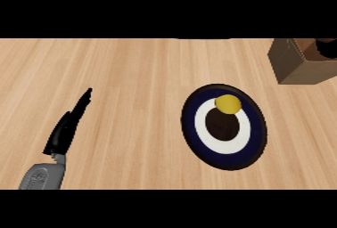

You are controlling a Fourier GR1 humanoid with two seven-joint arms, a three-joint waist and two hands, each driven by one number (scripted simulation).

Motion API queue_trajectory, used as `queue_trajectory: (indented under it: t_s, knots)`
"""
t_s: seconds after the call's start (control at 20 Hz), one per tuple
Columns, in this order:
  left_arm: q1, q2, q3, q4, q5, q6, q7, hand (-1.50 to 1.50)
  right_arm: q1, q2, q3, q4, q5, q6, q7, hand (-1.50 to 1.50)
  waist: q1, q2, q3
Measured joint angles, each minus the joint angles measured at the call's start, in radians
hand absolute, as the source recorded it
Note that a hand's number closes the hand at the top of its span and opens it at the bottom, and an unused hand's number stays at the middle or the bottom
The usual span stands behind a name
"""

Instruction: Pick the pear from the plate and place it in the cardboard box

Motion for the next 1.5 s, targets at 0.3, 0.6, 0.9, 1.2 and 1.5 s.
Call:
queue_trajectory:
  t_s: [0.3,0.6,0.9,1.2,1.5]
  knots:
    - [-0.008,-0.006,-0.009,-0.005,-0.010,-0.003,0.012,0.00,-0.034,-0.084,-0.042,0.275,0.016,-0.096,-0.100,1.50,0.008,0.003,0.001]
    - [-0.019,-0.008,-0.013,-0.005,-0.010,-0.011,0.012,0.00,-0.086,-0.115,-0.095,0.534,-0.027,-0.021,-0.143,-1.50,0.025,0.010,0.001]
    - [-0.024,-0.001,-0.008,0.000,-0.010,-0.016,0.003,0.00,-0.107,-0.111,-0.157,0.690,-0.099,-0.089,-0.313,-1.50,0.028,0.013,0.003]
    - [-0.023,-0.004,-0.010,-0.004,-0.011,-0.017,0.006,0.00,-0.140,-0.074,-0.316,0.738,-0.275,-0.166,-0.456,-1.50,0.029,0.012,0.004]
    - [-0.029,-0.007,-0.010,-0.004,-0.013,-0.016,0.012,0.00,-0.171,-0.121,-0.464,0.838,-0.421,-0.155,-0.506,-1.50,0.034,0.017,0.004]
